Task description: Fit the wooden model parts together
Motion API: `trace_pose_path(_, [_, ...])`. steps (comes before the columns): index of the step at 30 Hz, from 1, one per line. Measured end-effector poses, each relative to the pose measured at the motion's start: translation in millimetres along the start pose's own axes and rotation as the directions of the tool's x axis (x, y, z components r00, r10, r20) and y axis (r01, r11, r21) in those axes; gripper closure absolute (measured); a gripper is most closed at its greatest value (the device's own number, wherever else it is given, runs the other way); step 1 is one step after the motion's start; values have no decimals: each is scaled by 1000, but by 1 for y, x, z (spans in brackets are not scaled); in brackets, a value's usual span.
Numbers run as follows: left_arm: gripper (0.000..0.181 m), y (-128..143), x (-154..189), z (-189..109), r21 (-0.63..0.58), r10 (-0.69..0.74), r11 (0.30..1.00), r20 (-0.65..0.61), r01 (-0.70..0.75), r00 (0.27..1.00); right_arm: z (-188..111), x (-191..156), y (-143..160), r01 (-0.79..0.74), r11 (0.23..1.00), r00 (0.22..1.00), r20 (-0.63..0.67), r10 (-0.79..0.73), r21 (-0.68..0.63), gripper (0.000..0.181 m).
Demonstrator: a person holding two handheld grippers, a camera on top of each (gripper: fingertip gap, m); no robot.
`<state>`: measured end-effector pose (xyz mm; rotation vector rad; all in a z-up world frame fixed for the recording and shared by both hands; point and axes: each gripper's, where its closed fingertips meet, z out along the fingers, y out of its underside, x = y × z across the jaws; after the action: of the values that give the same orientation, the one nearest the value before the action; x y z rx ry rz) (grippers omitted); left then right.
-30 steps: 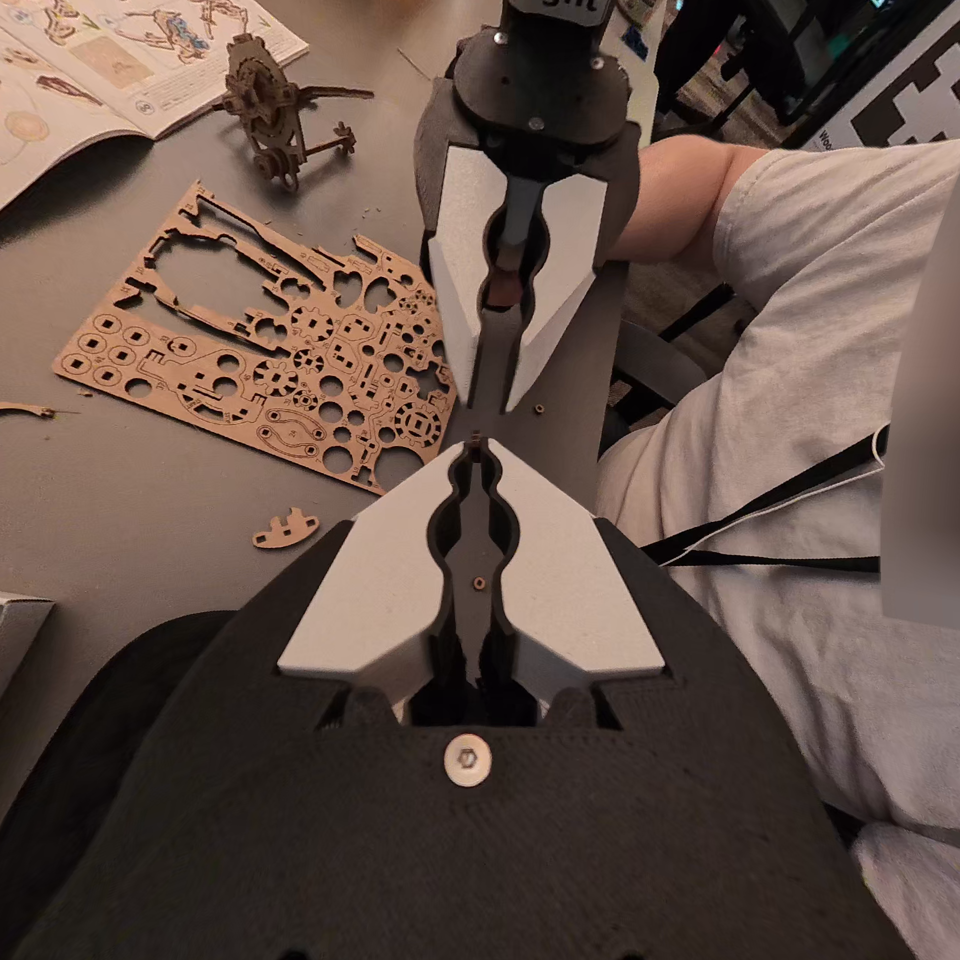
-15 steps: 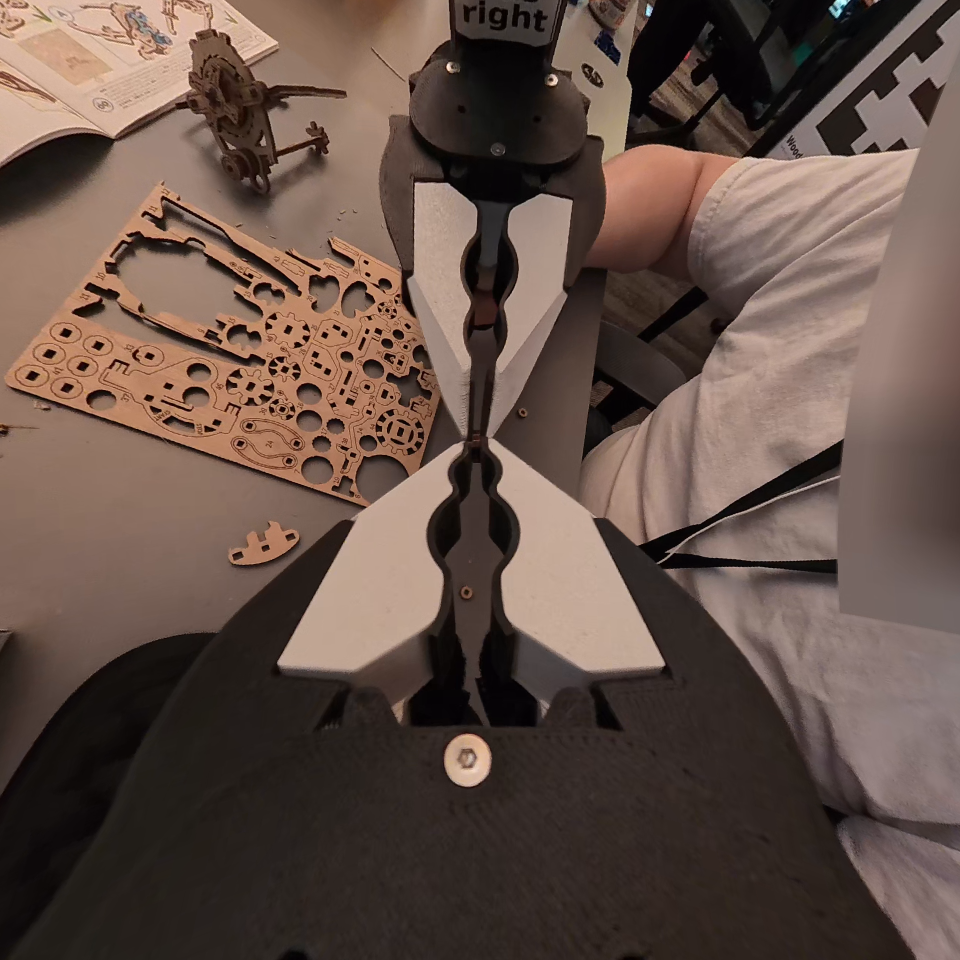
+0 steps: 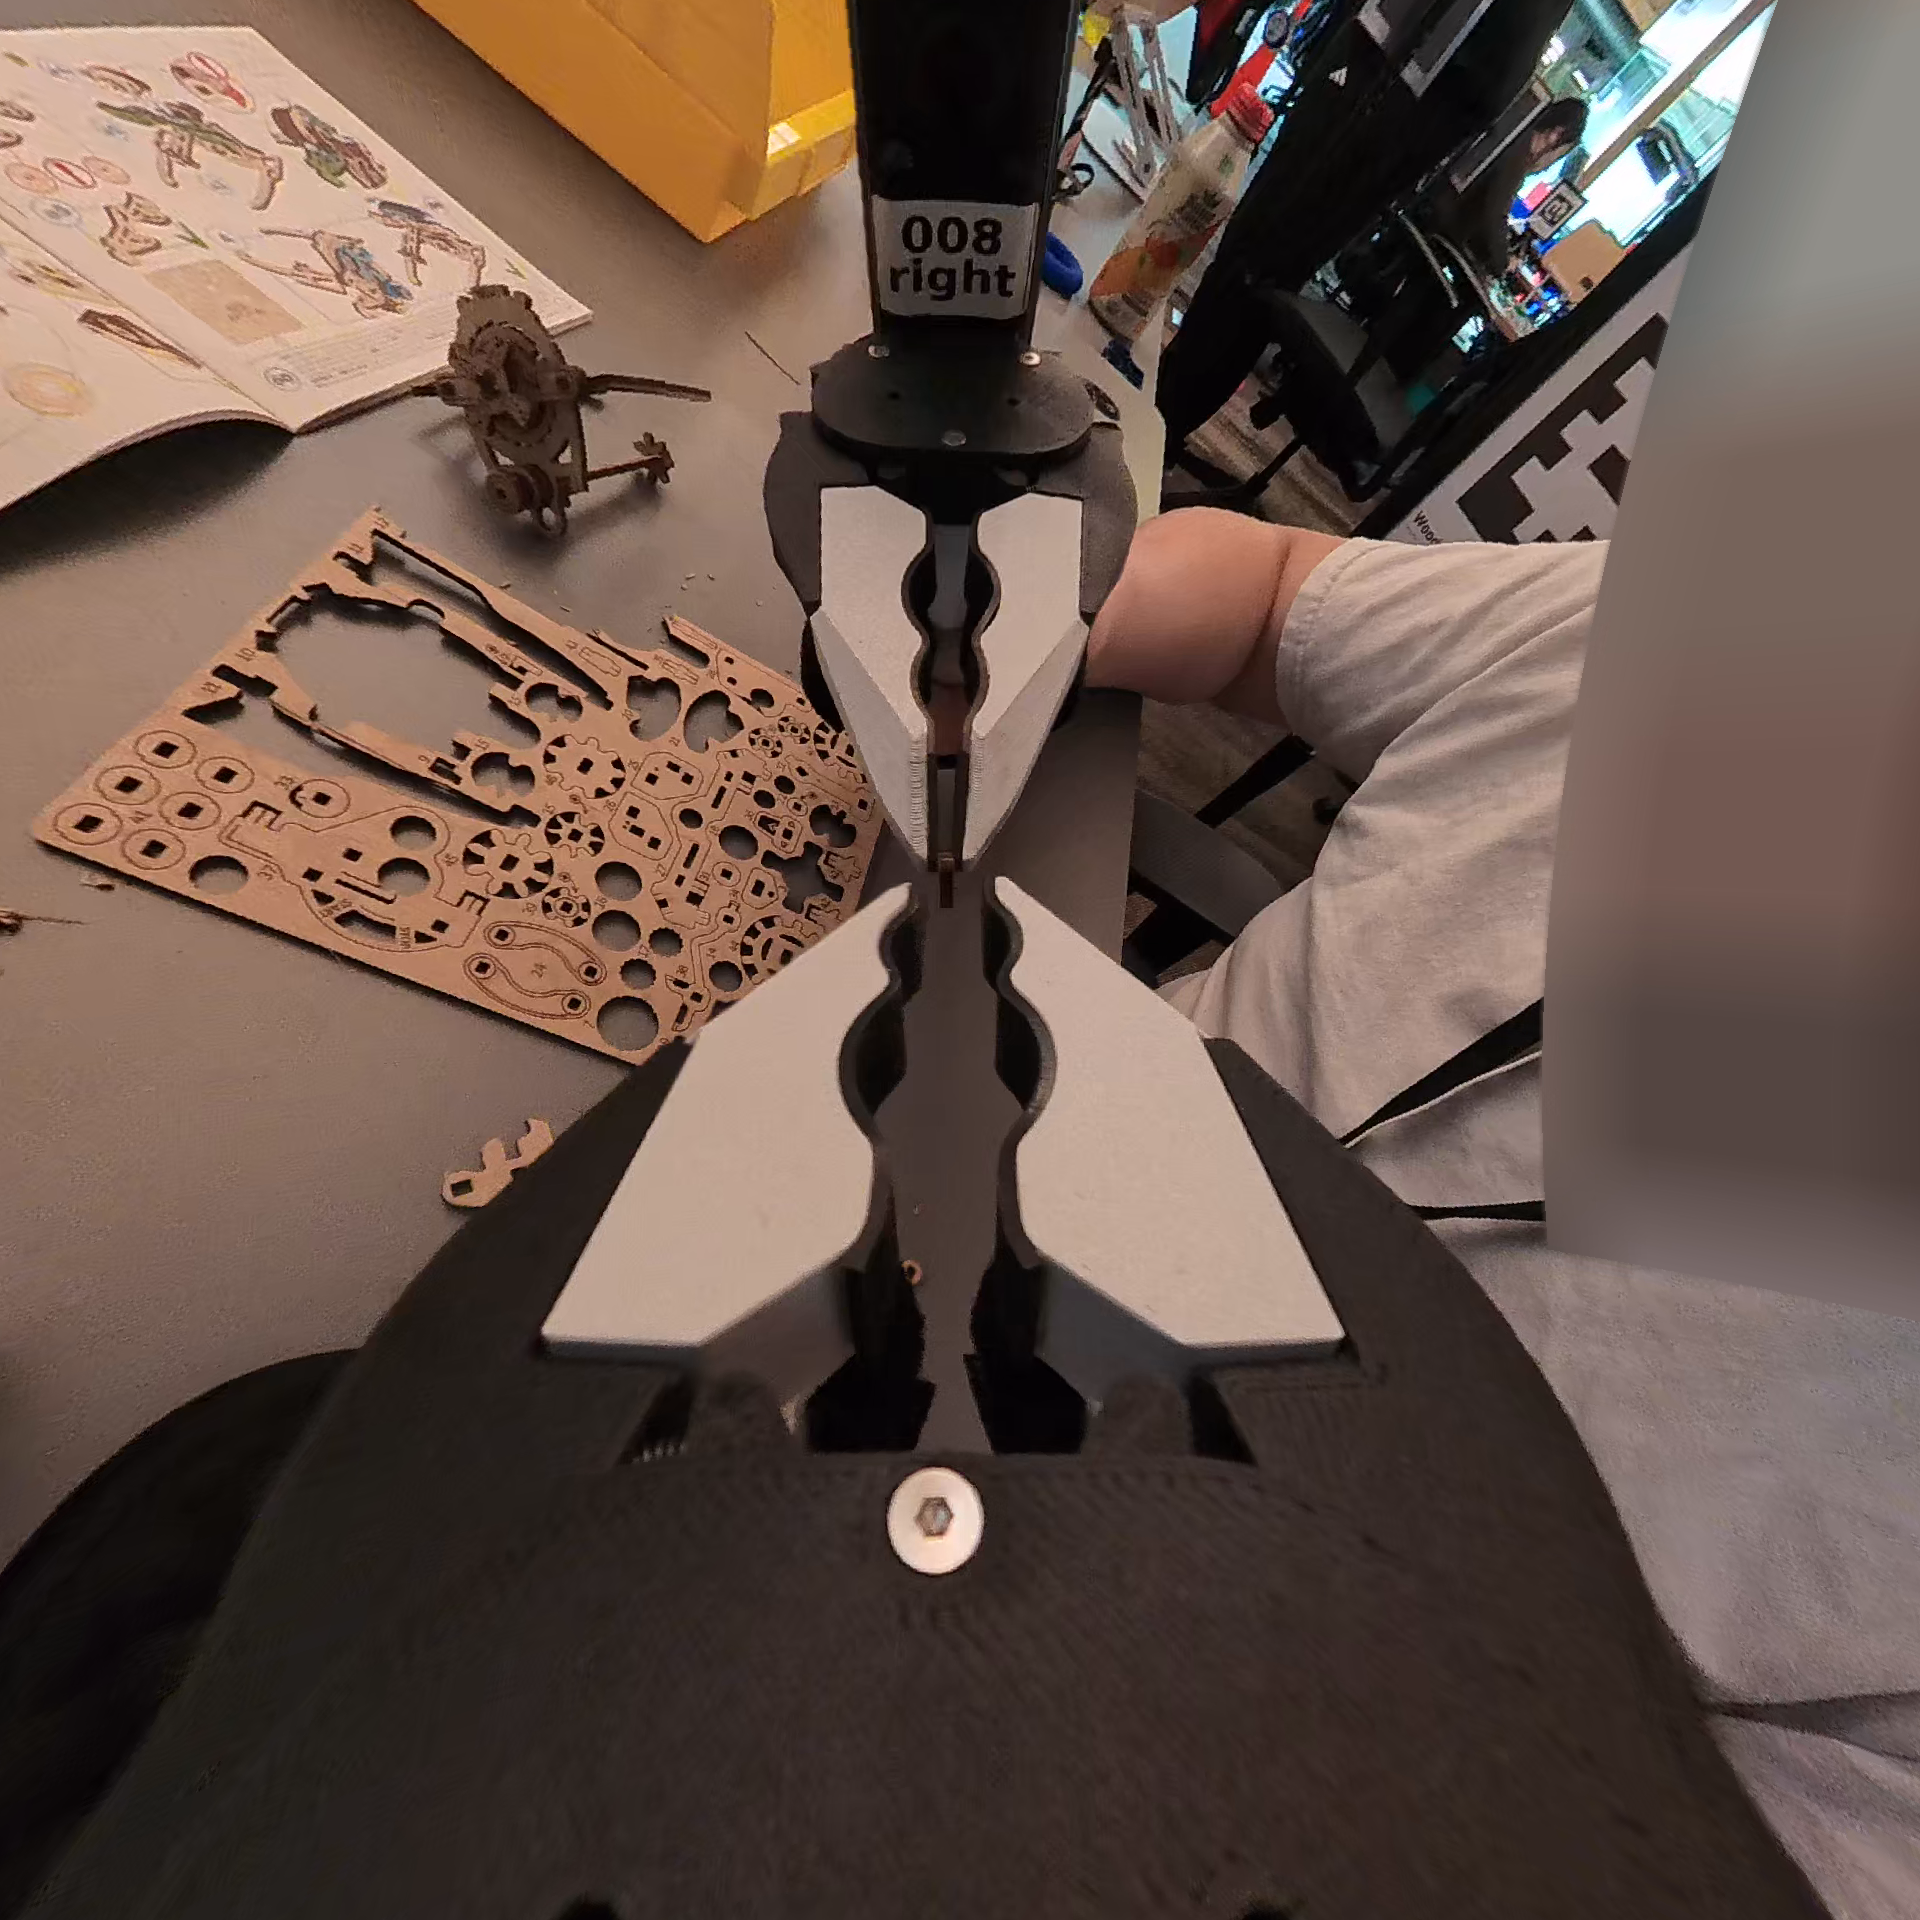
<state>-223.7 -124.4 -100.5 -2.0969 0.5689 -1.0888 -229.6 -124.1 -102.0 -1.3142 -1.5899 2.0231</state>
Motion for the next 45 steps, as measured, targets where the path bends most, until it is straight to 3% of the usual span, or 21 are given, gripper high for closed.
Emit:
trace_pose_path(16, [180, -3, -4, 8, 4, 1, 1000, 3, -1, 1000, -3, 2, 1, 11, 1000, 1000, -18, -11, 4, 181])
trace_pose_path(18, [180, -1, -6, 8, -13, 7, 1000, 27, -6, 1000, -3, 5, 1, 38, 999, 998, -47, -38, 0, 181])
trace_pose_path(20, [180, 0, -7, 6, -38, 9, 999, 39, -8, 999, -6, 10, -2, 101, 995, 989, -111, -101, -6, 166])
trace_pose_path(23, [180, 0, -17, -2, -62, 7, 998, 111, 0, 994, -20, 10, -2, 166, 984, 972, -159, -174, -60, 167])
trace_pose_path(27, [180, 4, -35, -18, -129, -9, 991, 231, 40, 973, -40, 3, 17, 187, 974, 961, -180, -208, -131, 167])
trace_pose_path(32, [180, 5, -47, -31, -182, -44, 978, 307, 103, 951, -52, -23, 50, 301, 940, 943, -98, -318, -159, 166])
trace_pose_path(35, [180, 5, -53, -33, -197, -52, 973, 337, 124, 940, -54, -39, 51, 413, 905, 904, -69, -421, -102, 167])
trace_pose_path(40, [180, 14, -62, -30, -217, -79, 961, 377, 171, 923, -52, -56, 44, 461, 887, 886, -39, -462, -20, 158])
trace_pose_path(45, [180, 23, -71, -28, -242, -90, 948, 418, 206, 904, -56, -64, 35, 401, 913, 916, -6, -402, 76, 156])
